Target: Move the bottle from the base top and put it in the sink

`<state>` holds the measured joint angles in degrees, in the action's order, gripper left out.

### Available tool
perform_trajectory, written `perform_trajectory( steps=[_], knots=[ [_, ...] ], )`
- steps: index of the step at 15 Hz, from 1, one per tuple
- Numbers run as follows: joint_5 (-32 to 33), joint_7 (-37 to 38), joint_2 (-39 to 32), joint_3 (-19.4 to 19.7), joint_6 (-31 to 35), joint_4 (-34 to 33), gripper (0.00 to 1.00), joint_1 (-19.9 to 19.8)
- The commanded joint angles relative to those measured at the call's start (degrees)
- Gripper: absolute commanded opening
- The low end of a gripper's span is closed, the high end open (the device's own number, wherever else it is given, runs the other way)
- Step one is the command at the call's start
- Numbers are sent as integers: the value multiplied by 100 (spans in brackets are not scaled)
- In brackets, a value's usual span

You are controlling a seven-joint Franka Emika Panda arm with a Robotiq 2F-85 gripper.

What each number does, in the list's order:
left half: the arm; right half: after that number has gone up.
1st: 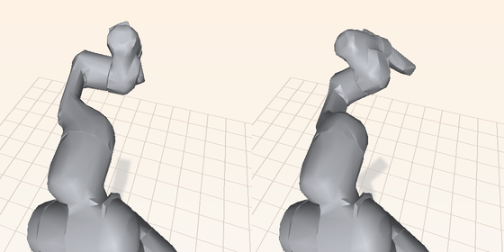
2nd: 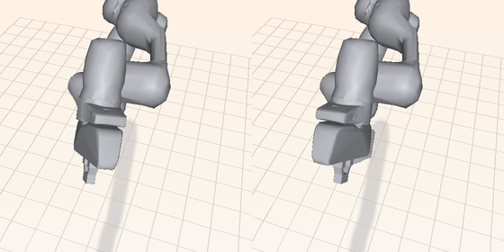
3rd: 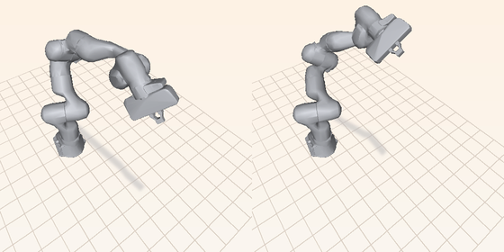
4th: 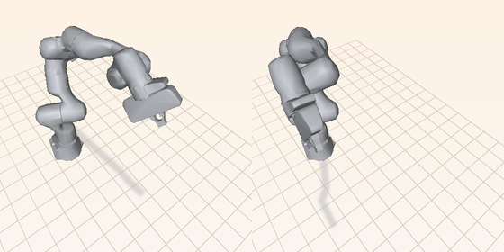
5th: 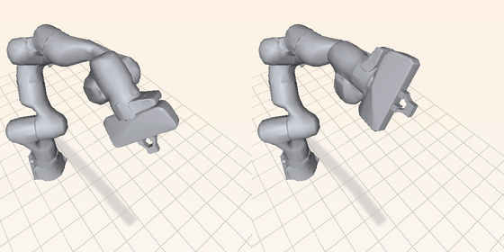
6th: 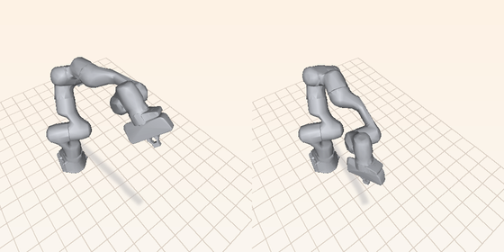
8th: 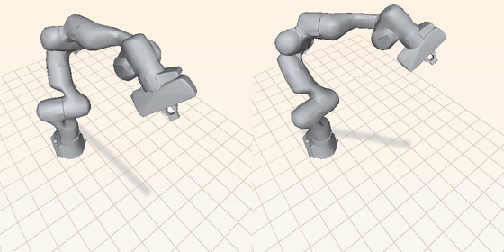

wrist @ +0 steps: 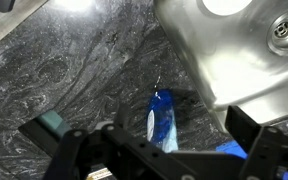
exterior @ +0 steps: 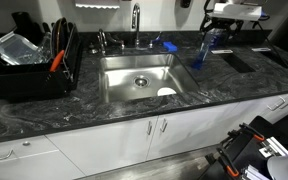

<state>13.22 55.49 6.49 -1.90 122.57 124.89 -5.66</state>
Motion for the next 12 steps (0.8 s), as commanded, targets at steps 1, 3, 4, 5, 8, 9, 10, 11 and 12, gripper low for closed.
perform_trajectory(
  steps=[1, 3, 4, 5, 8, 9, 10, 11, 12],
  knots=[
    [333, 262, -719, 155, 127, -684, 100, -2],
    [509, 287, -1000, 269, 138, -964, 100, 38],
    [615, 306, -1119, 323, 162, -1076, 100, 58],
    [702, 317, -1232, 377, 184, -1180, 100, 76],
    [887, 373, -1528, 526, 273, -1441, 100, 129],
    [917, 368, -1614, 567, 295, -1518, 100, 149],
    [973, 416, -1676, 609, 342, -1564, 100, 178],
    [1026, 453, -1728, 646, 374, -1614, 100, 205],
    [1089, 511, -1778, 688, 428, -1646, 100, 231]
  ],
)
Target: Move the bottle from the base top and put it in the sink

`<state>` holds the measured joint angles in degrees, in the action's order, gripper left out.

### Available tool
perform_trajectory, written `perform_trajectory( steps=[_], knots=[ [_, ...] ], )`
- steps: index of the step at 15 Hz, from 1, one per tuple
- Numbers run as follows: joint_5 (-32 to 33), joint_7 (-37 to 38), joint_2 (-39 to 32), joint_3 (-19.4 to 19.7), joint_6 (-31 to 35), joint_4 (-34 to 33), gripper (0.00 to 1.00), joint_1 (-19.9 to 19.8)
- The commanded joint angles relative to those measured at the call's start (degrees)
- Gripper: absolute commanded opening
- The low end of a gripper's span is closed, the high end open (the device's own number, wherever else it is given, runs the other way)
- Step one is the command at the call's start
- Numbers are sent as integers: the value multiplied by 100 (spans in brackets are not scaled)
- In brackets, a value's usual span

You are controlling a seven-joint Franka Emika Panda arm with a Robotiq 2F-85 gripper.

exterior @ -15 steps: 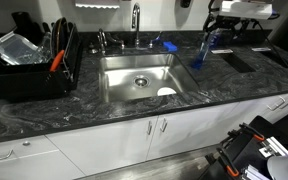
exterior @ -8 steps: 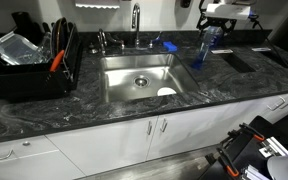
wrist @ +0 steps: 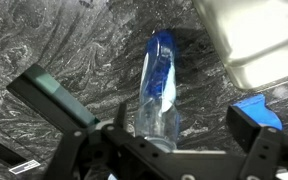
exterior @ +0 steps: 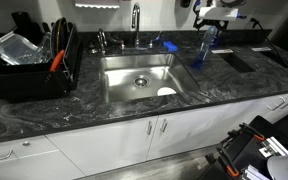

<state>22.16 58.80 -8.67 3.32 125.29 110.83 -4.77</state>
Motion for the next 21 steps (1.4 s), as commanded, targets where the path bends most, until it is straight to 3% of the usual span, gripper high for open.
perform_trajectory(
  steps=[1, 19, 20, 21],
  knots=[
    [242, 233, -307, 201, 205, -273, 100, 166],
    [563, 670, -441, 571, -41, -119, 100, 270],
    [560, 663, -441, 575, -25, -109, 75, 269],
    [565, 689, -445, 582, -4, -110, 72, 271]
  ],
)
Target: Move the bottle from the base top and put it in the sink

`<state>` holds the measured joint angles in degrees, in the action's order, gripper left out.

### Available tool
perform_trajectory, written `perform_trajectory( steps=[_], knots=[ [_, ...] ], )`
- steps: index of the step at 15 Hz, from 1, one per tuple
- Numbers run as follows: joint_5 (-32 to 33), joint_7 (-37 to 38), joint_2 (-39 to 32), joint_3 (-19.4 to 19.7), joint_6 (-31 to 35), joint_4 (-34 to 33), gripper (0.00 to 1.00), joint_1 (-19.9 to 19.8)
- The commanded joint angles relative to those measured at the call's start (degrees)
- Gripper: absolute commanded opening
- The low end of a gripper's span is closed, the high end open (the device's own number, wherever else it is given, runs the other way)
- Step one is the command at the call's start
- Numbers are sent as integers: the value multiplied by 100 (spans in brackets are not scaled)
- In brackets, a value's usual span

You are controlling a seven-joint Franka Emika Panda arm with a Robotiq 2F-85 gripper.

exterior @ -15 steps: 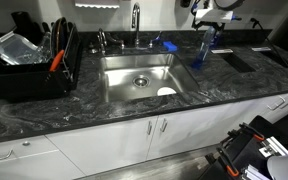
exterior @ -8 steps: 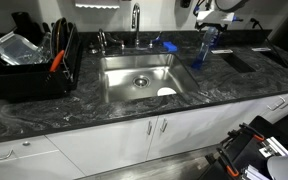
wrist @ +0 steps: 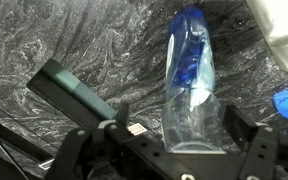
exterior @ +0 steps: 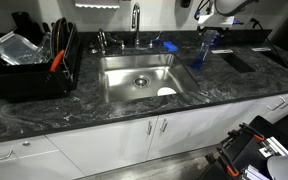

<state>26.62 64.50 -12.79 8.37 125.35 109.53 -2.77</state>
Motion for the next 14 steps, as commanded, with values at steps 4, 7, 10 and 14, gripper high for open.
perform_trajectory(
  steps=[4, 7, 10, 14],
  knots=[
    [1, -80, -16, 39, 11, 18, 43, 49],
    [-82, -241, 2, 14, 65, 57, 30, 40],
    [-285, -555, 146, -52, 161, 147, 29, 28],
    [-635, -1013, 556, -230, 445, 415, 29, 142]
  ],
)
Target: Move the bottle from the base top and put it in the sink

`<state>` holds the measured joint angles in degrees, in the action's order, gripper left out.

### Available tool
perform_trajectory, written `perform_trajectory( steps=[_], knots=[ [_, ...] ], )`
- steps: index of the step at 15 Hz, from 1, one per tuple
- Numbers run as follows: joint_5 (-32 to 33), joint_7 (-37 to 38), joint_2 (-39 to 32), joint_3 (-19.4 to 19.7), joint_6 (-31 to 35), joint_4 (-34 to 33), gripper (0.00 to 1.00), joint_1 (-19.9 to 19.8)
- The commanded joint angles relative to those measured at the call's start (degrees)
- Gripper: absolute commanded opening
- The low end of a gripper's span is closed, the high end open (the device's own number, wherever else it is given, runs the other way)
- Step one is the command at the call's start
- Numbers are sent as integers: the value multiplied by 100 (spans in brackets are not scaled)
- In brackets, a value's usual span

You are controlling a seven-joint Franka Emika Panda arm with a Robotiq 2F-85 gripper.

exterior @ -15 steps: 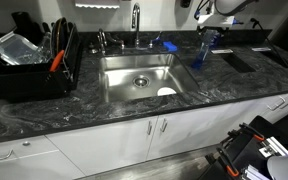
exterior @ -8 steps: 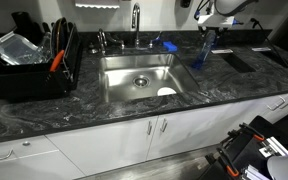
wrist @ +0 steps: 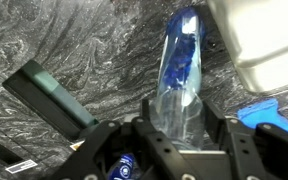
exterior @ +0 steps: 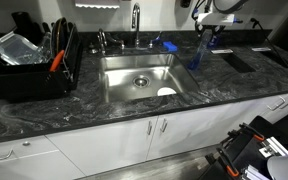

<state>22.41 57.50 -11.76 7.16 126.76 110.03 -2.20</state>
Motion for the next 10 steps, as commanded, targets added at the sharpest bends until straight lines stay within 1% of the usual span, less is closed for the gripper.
perform_trajectory(
  steps=[1, 5, 7, 10],
  knots=[
    [-196, -272, 550, -147, 460, 447, 29, 149],
    [-83, -535, 860, -378, 1341, 911, 29, 355],
    [-134, -856, 856, -489, 1730, 1112, 29, 418],
    [-192, -1275, 747, -573, 2099, 1382, 29, 461]
  ],
)
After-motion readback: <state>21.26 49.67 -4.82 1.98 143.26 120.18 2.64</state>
